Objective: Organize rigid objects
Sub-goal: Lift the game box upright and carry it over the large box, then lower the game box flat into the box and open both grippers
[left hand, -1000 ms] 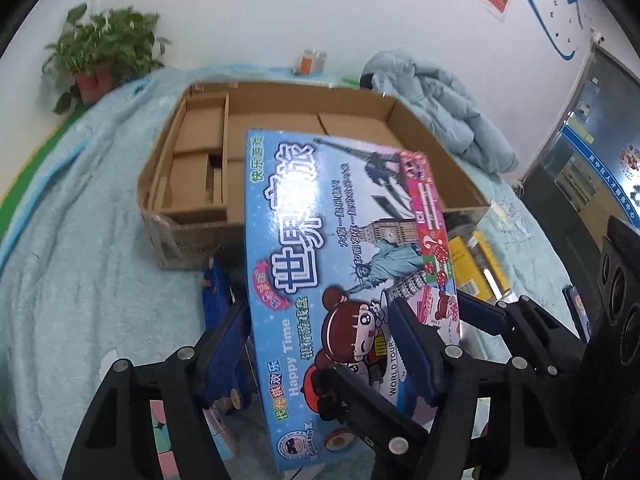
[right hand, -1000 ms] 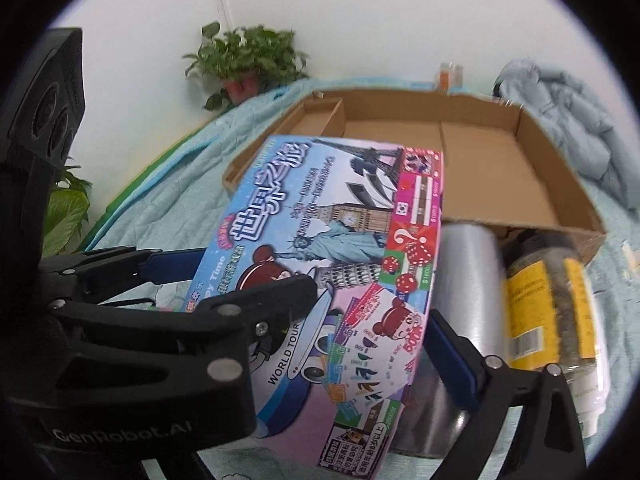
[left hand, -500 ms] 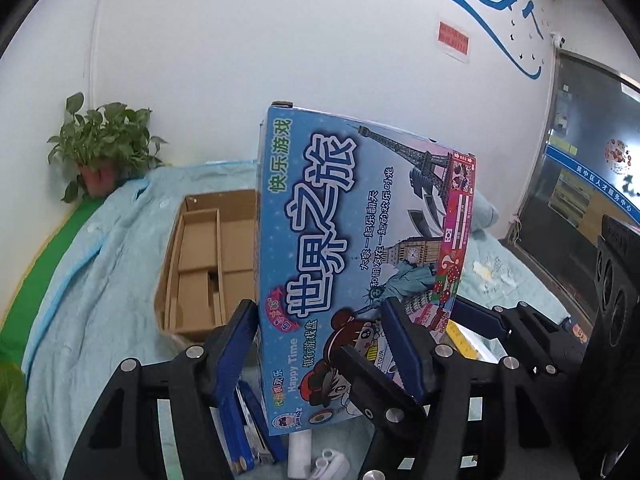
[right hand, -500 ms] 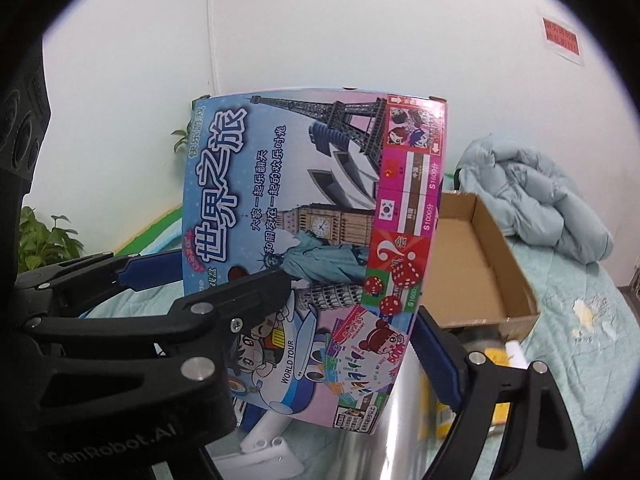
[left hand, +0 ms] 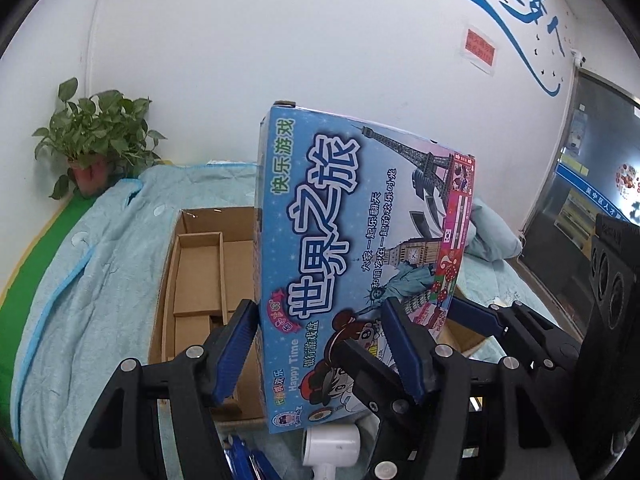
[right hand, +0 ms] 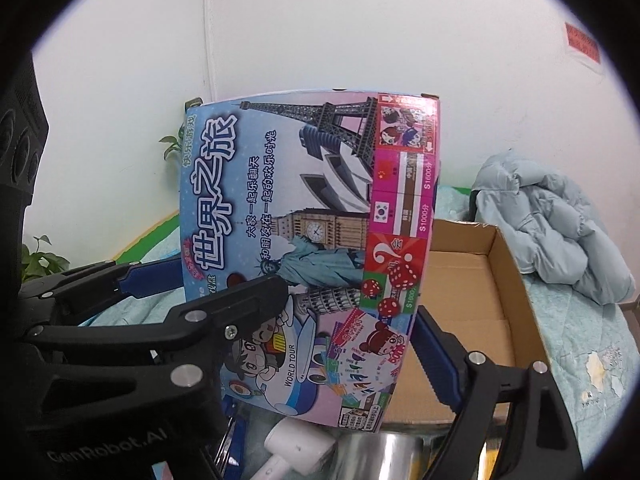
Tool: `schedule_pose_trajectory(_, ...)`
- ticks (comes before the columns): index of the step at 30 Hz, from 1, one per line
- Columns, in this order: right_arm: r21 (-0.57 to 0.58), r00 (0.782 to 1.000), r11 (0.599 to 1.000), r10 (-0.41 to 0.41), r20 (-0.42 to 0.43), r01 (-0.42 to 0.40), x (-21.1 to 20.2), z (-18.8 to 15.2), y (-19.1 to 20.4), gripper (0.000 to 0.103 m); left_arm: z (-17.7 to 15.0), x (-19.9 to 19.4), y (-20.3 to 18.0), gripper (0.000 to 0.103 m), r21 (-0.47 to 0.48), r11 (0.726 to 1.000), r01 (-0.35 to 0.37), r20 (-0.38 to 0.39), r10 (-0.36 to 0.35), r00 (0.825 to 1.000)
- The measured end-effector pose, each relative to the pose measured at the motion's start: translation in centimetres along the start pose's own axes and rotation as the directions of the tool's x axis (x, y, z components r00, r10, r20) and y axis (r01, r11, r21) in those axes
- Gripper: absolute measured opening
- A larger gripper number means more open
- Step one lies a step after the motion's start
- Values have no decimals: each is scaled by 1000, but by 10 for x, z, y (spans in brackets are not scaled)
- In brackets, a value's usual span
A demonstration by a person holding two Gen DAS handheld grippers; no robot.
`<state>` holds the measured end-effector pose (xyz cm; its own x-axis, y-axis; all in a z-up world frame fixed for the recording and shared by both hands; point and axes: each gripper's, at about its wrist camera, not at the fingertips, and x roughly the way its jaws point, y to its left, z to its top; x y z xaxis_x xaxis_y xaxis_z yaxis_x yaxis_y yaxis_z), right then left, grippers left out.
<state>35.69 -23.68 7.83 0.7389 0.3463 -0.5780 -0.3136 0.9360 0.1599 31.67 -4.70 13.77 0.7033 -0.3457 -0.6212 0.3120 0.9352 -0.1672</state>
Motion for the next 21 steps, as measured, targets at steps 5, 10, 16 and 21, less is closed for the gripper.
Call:
schedule_pose_trajectory(5,23,994,999,37,-103,-34,41,3,-13,86,12,59,29,60,-61,998,9,-121,-17,993)
schedule_pose_trajectory(10,83,957,993,107,-271,-87,84,-14,-25,86,1,104,40,60,-103,995,-9,-234,-16,972)
schedule_pose_trajectory(16,104,895,988,147,-420,-113,115,-28,-24,86,-17,128,47,58,-129,990,-60,-316,16,949)
schedule_pose_trajectory(21,108,870,988,145,-471,-107,131,-23,-20,86,-19,149,71,51,-151,984,-93,-351,35,936)
